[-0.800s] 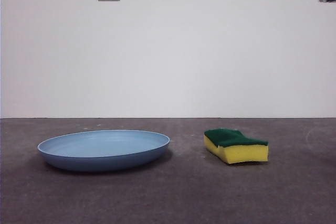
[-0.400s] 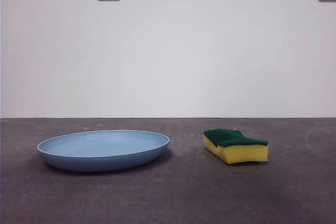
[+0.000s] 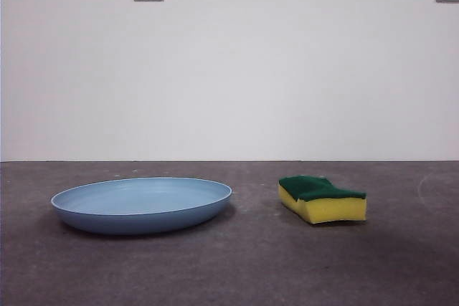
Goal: Pick up the plate,pick up the cloth,clean the plate with the cloth
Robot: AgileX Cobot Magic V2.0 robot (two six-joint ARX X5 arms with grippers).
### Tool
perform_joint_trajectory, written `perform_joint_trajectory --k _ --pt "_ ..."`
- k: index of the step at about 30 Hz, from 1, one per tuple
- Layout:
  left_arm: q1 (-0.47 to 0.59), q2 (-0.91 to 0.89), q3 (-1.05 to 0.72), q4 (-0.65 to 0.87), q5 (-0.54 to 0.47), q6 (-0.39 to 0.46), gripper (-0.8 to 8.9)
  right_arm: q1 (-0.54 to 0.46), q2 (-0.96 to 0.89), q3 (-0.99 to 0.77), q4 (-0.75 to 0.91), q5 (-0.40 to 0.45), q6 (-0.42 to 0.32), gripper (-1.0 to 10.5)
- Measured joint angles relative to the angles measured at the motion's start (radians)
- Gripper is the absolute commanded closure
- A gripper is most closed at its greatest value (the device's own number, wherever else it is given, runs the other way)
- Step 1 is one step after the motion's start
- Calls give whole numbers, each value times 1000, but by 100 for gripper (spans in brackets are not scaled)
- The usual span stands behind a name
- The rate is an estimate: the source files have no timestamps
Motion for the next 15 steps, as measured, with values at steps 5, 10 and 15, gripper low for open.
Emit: perform_joint_trajectory --k 5,10,15 --pt "0 0 0 0 0 0 817 0 -62 -67 -2 0 32 946" --pt "0 0 0 0 0 0 817 0 -91 -71 -26 2 61 946" --pt "0 0 0 0 0 0 817 0 -91 -71 -26 4 93 946"
